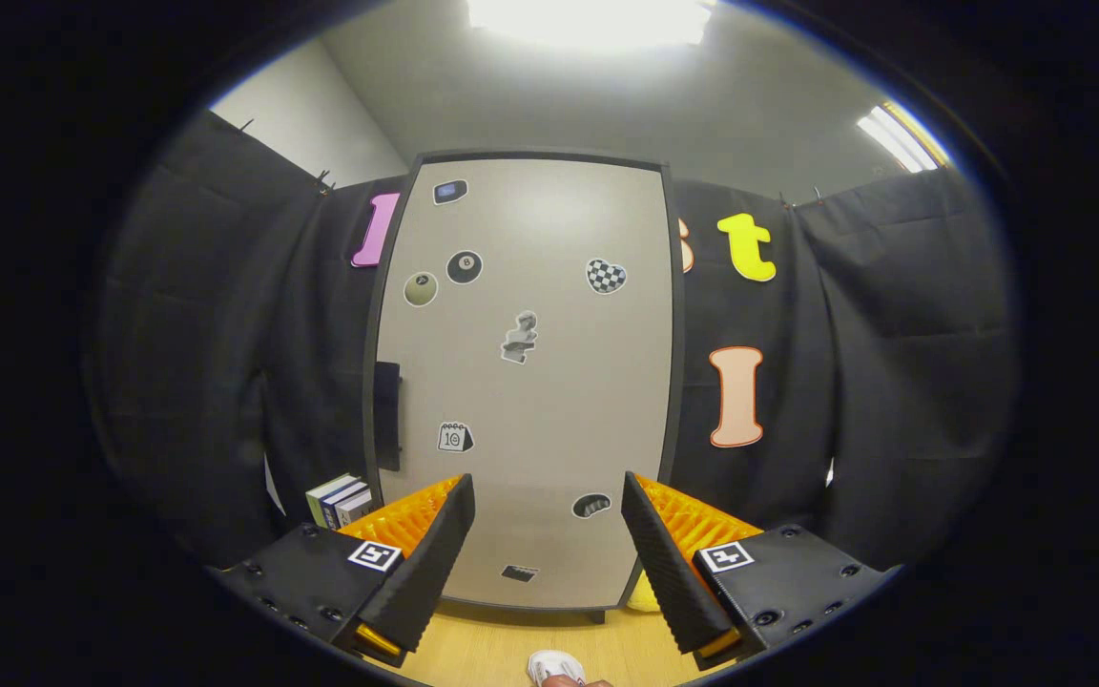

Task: Open the shoe cabinet door, grab the shoes and put them into the shoe cabinet, then close the shoe cabinet door.

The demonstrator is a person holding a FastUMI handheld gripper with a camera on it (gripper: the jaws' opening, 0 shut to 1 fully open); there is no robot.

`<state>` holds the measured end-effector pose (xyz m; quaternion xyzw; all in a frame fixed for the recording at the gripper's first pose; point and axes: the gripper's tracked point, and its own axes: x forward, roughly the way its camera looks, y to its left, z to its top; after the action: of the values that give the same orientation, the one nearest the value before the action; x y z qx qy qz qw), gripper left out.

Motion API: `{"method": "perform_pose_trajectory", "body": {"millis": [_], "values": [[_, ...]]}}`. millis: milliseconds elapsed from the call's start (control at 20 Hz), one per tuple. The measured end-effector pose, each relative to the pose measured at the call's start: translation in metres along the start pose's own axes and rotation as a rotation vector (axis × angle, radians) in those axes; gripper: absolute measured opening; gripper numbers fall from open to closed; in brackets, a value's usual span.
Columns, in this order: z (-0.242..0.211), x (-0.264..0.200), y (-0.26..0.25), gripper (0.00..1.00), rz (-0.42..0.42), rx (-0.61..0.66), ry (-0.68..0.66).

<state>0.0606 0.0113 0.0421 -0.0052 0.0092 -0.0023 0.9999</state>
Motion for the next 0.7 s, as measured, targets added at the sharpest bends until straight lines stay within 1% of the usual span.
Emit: {"method": "perform_pose_trajectory", "body": {"millis": [200,400,500,700], "values": [[0.015,0.037,0.022,0.97,0.028,-0.049,0.003],[0.033,0.074,0.051,0.97,0.081,-0.043,0.012],[0.041,0.090,0.072,0.97,0.106,-0.044,0.005],[0.034,0.113,0.129,0.97,0.189,-0.035,0.035]]}}
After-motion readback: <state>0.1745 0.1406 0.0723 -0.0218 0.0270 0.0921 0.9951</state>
